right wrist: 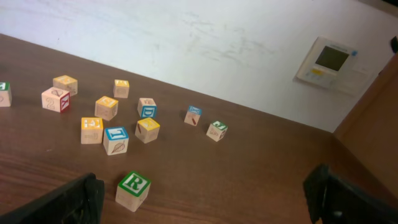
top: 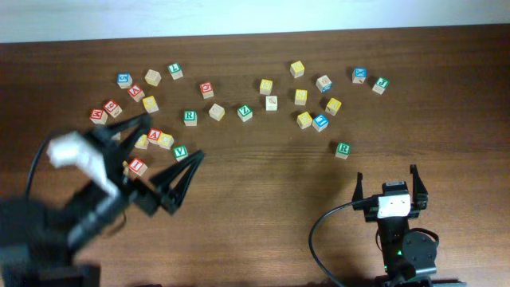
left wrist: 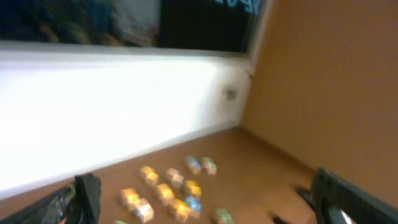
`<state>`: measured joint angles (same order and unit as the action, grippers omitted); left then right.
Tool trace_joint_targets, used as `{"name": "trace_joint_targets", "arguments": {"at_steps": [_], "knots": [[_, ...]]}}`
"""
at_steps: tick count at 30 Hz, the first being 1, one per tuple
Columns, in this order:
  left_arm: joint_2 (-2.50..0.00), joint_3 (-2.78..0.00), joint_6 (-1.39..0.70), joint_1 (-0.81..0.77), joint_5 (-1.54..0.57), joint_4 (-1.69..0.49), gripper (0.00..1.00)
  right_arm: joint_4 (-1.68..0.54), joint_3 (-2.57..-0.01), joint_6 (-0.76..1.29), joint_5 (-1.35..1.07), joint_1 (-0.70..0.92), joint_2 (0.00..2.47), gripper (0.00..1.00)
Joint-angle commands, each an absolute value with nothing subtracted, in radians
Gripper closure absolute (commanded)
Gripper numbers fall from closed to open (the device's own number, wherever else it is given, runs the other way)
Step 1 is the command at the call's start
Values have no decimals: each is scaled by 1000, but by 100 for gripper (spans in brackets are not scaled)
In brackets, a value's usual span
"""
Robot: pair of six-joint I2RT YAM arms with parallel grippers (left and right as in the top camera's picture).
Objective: Spell out RSS
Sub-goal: 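Move the left gripper forward over the blocks toward the green R block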
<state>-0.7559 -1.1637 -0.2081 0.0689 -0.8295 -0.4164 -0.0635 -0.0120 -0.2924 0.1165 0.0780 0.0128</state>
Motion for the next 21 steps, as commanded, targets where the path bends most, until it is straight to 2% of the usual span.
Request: {"name": "trace_joint_targets", "arguments": {"at_steps": [1, 3, 5, 12, 15, 21], "knots": [[-921, -1286, -144, 72, -1168, -444, 1, -70, -6, -288, 136, 70, 6, 2], [-971, -1300, -145, 72, -1205, -428, 1, -70, -6, -288, 136, 70, 6, 2], [-1007, -1303, -165, 67, -1108, -455, 1, -70, -6, -288, 136, 70, 6, 2], [-1060, -1314, -171, -141, -278, -765, 1, -70, -6, -288, 136, 70, 6, 2], [-1166, -1331, -189, -229, 68, -940, 1, -70, -6, -288, 136, 70, 6, 2], [-1325, -1329, -189, -242, -24, -1005, 1, -70, -6, -288, 136, 70, 6, 2]]}}
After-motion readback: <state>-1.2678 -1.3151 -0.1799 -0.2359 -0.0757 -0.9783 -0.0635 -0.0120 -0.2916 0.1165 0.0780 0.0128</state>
